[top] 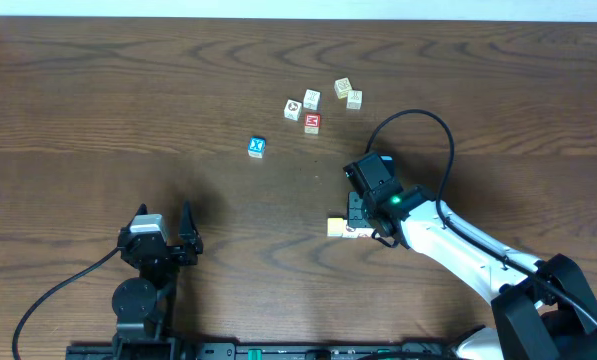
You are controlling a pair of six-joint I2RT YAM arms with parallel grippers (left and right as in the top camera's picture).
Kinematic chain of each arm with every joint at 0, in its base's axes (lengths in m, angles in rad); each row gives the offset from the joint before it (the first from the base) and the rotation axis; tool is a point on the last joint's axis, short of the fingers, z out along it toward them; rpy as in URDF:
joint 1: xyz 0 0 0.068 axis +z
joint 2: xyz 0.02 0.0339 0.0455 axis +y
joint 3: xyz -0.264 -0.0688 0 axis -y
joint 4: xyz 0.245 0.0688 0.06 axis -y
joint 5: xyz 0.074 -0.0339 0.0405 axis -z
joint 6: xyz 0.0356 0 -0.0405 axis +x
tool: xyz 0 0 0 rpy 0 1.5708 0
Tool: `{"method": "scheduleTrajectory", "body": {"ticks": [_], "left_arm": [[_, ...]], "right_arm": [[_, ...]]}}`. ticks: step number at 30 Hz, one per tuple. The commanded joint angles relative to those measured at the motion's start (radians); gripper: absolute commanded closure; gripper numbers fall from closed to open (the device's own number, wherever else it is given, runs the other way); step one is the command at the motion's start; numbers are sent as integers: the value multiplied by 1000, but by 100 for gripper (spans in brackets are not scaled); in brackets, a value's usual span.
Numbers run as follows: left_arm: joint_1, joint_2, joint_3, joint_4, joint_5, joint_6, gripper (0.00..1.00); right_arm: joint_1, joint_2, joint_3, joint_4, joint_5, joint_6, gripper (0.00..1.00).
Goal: Lift 4 blocks
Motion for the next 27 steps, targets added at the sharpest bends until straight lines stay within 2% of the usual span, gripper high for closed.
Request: {"method": "scheduleTrajectory", "body": {"ticks": [1, 27], "left_arm": [[-3, 5, -16, -44, -19, -13, 27], [-3, 5, -16, -44, -19, -13, 27]], "right_arm": [[-2, 8, 5, -2, -27, -11, 99], [3, 8, 0, -19, -38, -11, 99]]}}
